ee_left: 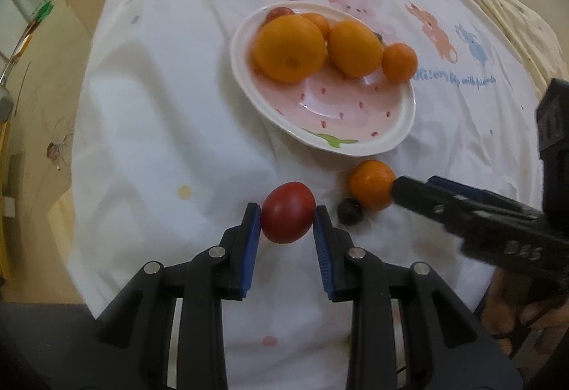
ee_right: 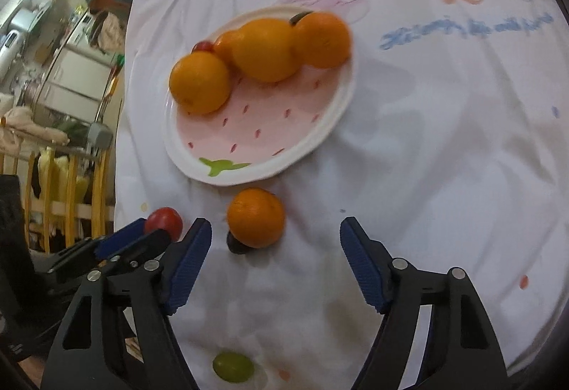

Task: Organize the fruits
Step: 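Grasp the other red cherry tomato with the left tool, then grasp the last tangerine with the right tool while the left tool holds the tomato, then carry the tomato and tangerine over the pink plate with both tools, then open both tools to release the tomato and tangerine on the plate, then withdraw both tools and move the left tool to the green grape, then grasp the green grape with the left tool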

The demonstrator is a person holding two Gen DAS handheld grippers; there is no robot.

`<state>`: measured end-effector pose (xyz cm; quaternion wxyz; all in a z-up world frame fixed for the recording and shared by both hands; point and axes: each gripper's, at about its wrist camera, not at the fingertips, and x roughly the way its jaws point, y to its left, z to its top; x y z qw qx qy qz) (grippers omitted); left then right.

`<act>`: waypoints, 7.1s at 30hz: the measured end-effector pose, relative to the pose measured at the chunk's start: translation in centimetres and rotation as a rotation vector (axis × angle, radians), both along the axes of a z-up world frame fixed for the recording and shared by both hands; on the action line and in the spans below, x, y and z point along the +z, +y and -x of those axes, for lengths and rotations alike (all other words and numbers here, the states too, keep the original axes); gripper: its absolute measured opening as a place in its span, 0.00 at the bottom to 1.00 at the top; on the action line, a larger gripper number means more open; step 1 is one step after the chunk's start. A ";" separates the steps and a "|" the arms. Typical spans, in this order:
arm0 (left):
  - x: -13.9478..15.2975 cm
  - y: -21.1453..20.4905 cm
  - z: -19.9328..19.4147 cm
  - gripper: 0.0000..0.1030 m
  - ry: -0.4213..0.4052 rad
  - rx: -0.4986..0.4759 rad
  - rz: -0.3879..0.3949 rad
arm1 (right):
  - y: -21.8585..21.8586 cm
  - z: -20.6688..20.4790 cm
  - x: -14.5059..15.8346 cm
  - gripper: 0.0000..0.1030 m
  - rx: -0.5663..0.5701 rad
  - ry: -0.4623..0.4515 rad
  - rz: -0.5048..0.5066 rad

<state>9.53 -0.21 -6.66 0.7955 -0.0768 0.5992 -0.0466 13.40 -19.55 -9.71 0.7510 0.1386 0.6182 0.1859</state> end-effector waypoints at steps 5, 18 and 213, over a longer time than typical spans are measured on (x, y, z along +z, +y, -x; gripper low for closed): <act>0.1 0.0 -0.2 0.25 -0.006 0.013 0.002 | 1.6 -0.3 -1.3 0.64 0.037 0.023 0.017; 0.5 -0.5 -0.3 0.25 -0.012 0.007 0.000 | 2.1 -0.5 -1.4 0.41 0.044 0.025 -0.004; 3.9 -2.0 5.2 0.26 -0.121 -0.134 -0.049 | -5.3 1.5 2.6 0.70 -0.132 0.028 -0.139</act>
